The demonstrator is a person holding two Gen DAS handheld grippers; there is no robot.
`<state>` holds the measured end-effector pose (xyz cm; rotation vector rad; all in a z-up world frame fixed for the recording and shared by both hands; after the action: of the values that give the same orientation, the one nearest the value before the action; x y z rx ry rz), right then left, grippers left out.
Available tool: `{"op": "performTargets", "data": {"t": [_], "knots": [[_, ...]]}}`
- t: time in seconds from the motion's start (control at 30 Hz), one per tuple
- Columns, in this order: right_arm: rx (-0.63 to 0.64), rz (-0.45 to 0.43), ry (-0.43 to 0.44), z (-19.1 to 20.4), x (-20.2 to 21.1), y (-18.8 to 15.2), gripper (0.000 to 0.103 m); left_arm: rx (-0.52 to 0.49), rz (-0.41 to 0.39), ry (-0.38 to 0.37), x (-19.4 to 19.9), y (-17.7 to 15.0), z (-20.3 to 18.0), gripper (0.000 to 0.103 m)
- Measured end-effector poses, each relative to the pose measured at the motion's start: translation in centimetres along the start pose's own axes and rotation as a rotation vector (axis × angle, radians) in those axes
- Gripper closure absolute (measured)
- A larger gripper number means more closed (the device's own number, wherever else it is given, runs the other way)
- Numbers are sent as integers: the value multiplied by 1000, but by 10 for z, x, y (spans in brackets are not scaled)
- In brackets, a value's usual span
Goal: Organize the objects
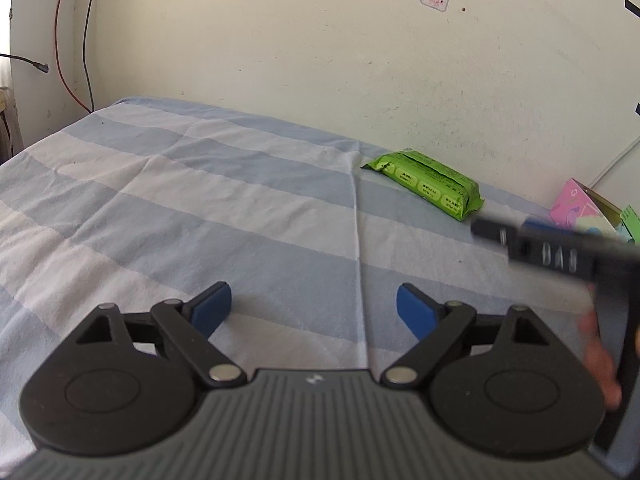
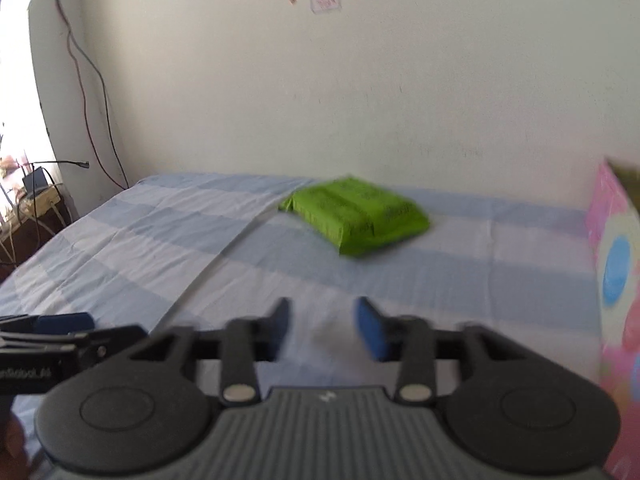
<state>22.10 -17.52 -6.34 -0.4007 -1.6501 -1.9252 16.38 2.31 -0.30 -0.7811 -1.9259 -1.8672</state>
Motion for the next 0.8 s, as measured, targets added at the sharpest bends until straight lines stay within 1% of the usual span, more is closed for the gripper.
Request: {"op": "performTargets", "data": {"t": [0.03,0.07,0.1,0.13,0.17,0.23,0.3,0.33,0.37,0.4,0.43,0.47,0.5,0.57,0.63,0.7,0.8], "knots": [[24,-38,-29,0,-2,9,25,-3,2,-2,-1,0,0,9],[34,-72,-38,0,-7,19,5,-6,4,-4,-2,1,-1,8],[48,-89,-19,-2,-15,30,1,-10,7,-6,-3,2,0,7],[71,-74,3,-2,-27,40,0,-13,8,-5,-4,2,0,7],[95,-47,-5,-1,-42,50,0,-14,9,-6,-4,2,0,7],[146,-32,-62,2,-70,62,0,-11,10,-8,-5,3,0,7],[190,11,-83,6,-99,66,0,-8,11,-11,-5,3,1,7],[202,40,-90,7,-112,65,0,-7,11,-11,-5,3,1,7],[213,98,-94,9,-125,64,0,-6,12,-10,-5,3,1,7],[190,85,-76,7,-126,67,1,-5,12,-9,-5,3,0,7],[173,109,-76,7,-131,67,5,-3,12,-9,-5,3,0,7],[159,105,-64,5,-130,67,15,-1,11,-8,-4,3,0,7],[150,104,-48,3,-129,65,17,1,10,-8,-5,3,-1,7],[150,96,-50,4,-123,60,23,5,8,-8,-5,3,0,7],[154,90,-51,9,-112,48,25,14,6,-14,-6,4,2,7],[169,86,-33,15,-96,34,25,30,2,-24,-6,6,6,7],[185,81,-14,24,-61,7,25,59,-8,-60,-7,7,13,6]]}}
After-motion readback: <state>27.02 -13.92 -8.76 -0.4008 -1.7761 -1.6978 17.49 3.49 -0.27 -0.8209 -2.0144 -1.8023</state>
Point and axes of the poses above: each gripper's, at about its wrist camera, not at the fingertips, and x roughly against the way its jaws point, z to its left, y to its top, the point moved 2 cm from there along -x, roughly the way its jaws point, and after that the axes turned 7 degrees about -x, right-handed, at the moved point
